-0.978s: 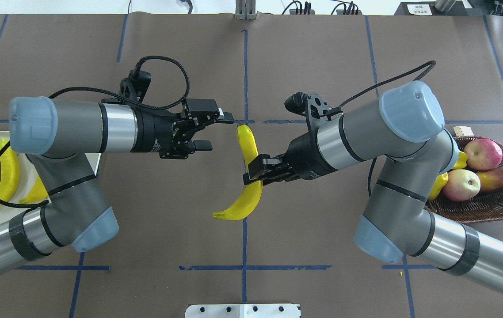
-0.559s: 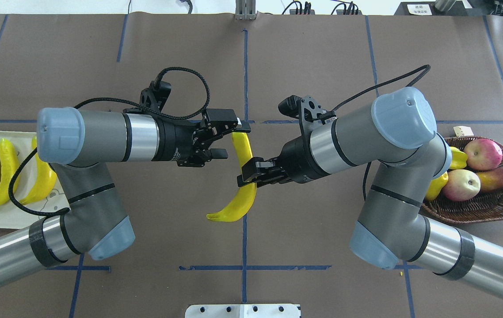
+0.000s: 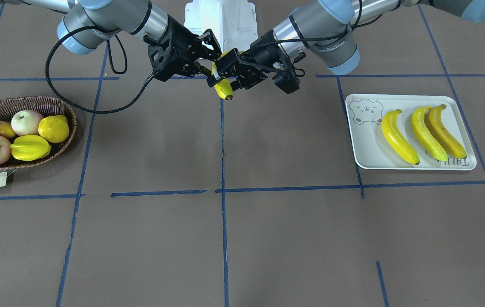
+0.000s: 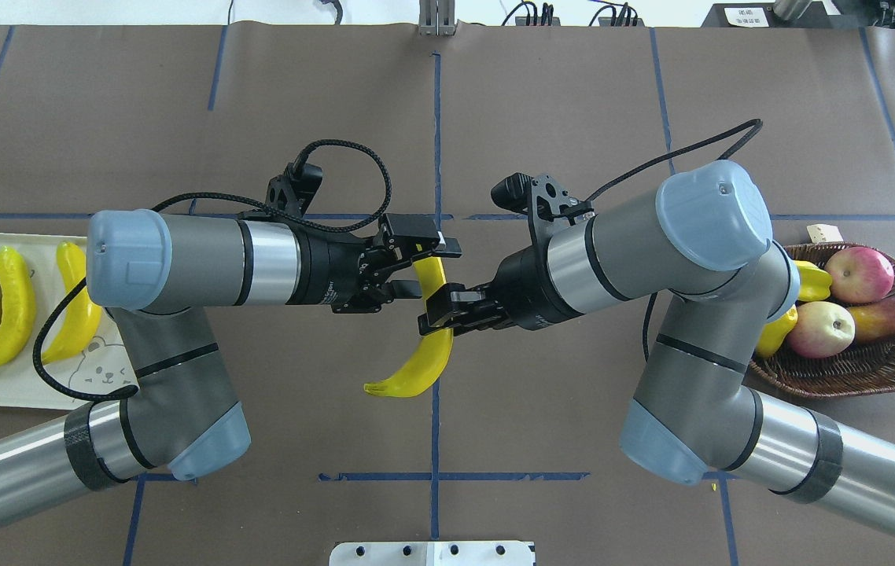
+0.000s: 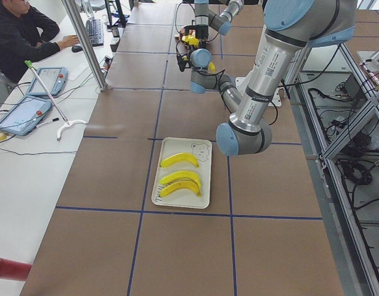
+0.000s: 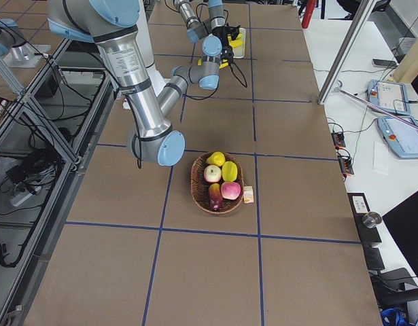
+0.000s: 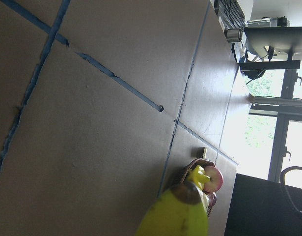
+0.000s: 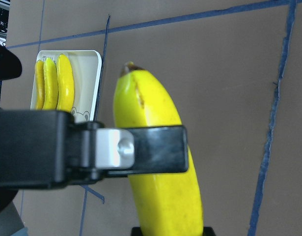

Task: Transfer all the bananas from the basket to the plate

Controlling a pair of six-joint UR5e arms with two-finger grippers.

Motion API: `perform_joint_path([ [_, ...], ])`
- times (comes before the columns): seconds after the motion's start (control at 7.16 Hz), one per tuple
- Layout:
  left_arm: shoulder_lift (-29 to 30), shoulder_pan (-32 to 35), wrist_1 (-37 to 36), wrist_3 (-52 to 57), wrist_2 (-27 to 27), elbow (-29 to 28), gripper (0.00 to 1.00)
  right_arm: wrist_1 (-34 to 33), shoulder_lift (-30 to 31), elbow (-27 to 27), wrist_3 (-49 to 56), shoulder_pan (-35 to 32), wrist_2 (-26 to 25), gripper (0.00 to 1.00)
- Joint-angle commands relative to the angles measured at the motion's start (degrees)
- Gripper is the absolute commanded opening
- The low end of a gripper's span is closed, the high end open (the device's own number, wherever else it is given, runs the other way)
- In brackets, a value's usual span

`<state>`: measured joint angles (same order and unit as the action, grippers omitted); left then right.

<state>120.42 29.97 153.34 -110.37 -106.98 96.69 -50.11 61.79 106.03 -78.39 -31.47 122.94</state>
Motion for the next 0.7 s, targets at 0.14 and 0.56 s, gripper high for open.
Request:
perform_joint_path([
  [0.14, -0.4, -0.1, -0.1, 0.1, -0.1, 0.2, 0.00, 0.1, 0.5, 0.8, 0.0, -0.1, 0.1, 0.99],
  [0.56, -0.6, 0.1, -0.3, 0.5, -0.1, 0.2, 0.00, 0.1, 1.5, 2.5, -0.4, -0.4, 0.2, 1.00],
])
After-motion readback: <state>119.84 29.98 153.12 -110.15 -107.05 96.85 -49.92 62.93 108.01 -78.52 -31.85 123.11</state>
